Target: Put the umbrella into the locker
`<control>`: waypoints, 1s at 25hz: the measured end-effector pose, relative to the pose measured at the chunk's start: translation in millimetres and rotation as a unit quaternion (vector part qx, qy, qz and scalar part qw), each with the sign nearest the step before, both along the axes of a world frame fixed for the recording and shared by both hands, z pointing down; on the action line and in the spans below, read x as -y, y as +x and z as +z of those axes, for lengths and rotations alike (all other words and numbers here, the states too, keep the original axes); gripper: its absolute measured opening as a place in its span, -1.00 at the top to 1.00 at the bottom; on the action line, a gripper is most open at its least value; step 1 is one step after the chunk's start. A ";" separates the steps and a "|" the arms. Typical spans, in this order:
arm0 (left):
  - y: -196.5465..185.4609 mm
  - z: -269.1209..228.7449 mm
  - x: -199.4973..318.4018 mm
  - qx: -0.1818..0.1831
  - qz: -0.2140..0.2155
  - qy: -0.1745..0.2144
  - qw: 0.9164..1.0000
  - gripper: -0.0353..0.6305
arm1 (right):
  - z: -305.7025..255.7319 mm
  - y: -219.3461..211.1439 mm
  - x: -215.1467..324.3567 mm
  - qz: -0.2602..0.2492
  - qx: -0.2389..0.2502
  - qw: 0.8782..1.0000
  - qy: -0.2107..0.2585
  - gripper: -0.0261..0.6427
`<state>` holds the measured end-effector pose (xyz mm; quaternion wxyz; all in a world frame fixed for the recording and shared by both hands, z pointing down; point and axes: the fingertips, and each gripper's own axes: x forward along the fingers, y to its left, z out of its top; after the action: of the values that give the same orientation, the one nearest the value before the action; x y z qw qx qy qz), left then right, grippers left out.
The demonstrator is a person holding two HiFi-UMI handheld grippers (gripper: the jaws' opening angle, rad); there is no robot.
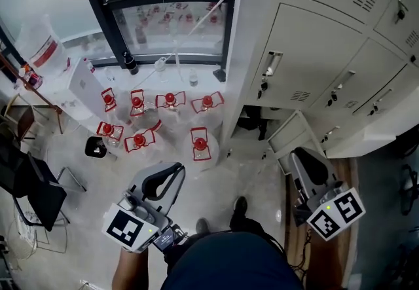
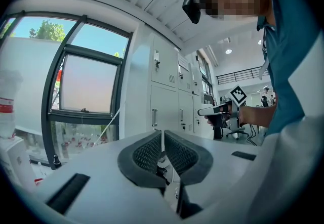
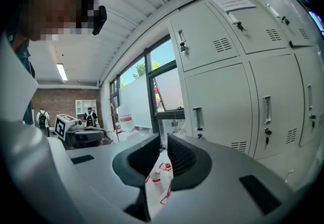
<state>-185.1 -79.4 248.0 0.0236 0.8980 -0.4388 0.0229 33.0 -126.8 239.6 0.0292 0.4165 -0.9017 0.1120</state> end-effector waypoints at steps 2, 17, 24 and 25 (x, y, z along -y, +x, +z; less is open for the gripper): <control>2.1 -5.1 -3.5 -0.002 0.008 0.009 1.000 0.79 | -3.9 2.6 -5.8 0.008 0.005 1.000 -0.002 0.74; 3.3 4.0 -18.3 0.002 0.019 0.000 1.000 0.79 | -5.6 10.8 -27.1 0.033 -0.016 0.999 -0.007 0.81; 4.8 5.2 -19.9 0.000 0.027 0.000 1.000 0.79 | 1.1 9.5 -26.6 0.034 -0.018 0.999 -0.015 0.81; 3.4 7.6 -20.2 0.001 0.025 -0.003 1.000 0.79 | 1.6 8.1 -26.5 0.033 -0.018 0.999 -0.016 0.81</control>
<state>-181.7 -59.2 255.6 0.0251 0.9088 -0.4158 0.0258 41.2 -100.4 241.3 0.0481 0.4477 -0.8848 0.1196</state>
